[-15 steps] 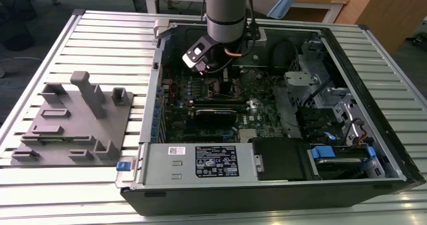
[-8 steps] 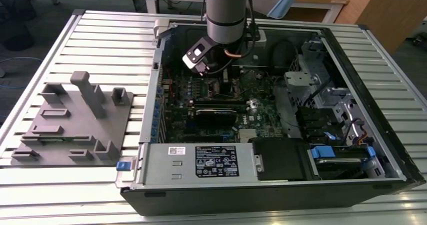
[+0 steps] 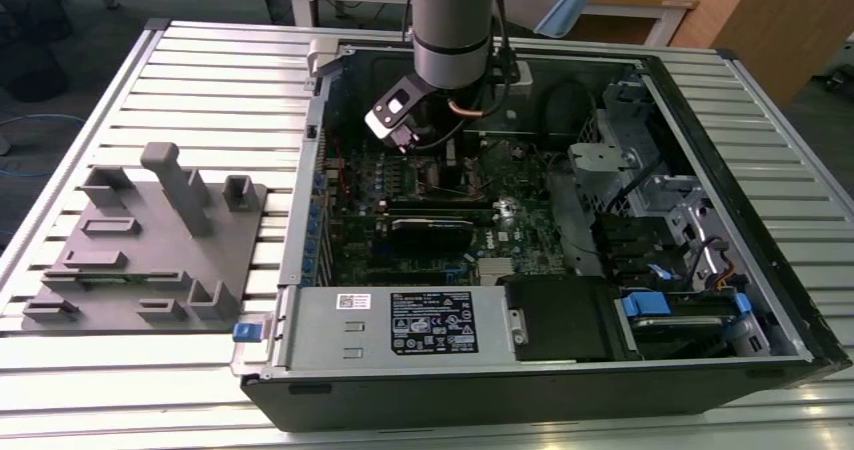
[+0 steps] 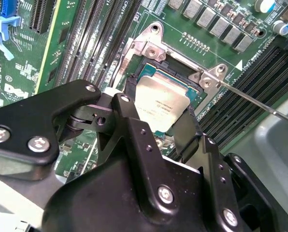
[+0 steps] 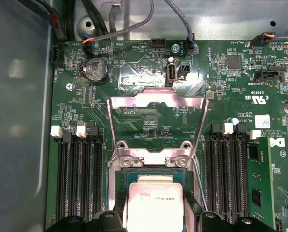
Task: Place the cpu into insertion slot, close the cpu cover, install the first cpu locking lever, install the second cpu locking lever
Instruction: 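Place the cpu into insertion slot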
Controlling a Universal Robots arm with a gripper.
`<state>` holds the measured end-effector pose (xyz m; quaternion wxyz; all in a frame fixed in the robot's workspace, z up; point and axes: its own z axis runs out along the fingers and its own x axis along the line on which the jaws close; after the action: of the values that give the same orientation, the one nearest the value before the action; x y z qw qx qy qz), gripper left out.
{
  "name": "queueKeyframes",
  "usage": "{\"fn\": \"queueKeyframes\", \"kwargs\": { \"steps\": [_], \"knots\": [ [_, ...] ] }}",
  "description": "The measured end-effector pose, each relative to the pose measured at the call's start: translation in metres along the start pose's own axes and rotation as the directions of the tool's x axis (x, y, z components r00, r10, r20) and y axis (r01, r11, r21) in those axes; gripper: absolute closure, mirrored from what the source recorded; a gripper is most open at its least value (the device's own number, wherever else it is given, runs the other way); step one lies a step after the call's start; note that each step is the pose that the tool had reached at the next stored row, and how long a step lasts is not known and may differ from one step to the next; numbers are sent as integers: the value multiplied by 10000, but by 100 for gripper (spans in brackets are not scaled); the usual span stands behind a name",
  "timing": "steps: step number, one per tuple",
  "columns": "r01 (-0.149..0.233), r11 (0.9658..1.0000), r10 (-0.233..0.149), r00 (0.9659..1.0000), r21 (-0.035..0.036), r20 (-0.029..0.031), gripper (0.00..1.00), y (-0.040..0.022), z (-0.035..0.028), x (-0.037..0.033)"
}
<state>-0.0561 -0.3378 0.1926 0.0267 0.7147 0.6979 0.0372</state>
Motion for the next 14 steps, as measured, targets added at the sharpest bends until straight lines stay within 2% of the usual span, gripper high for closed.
{"fn": "queueKeyframes", "kwargs": {
  "steps": [8, 9, 11, 14],
  "knots": [
    [0, 10000, 0, 10000, 0, 0, 46, 0, 4, 0],
    [0, 10000, 0, 10000, 1, -7, 46, 0, 4, 0],
    [-6, 10000, 6, 10000, 2, -63, 46, -1, 4, 0],
    [-7, 10000, 7, 10000, 1, -71, 46, 0, 5, 0]
  ]
}}
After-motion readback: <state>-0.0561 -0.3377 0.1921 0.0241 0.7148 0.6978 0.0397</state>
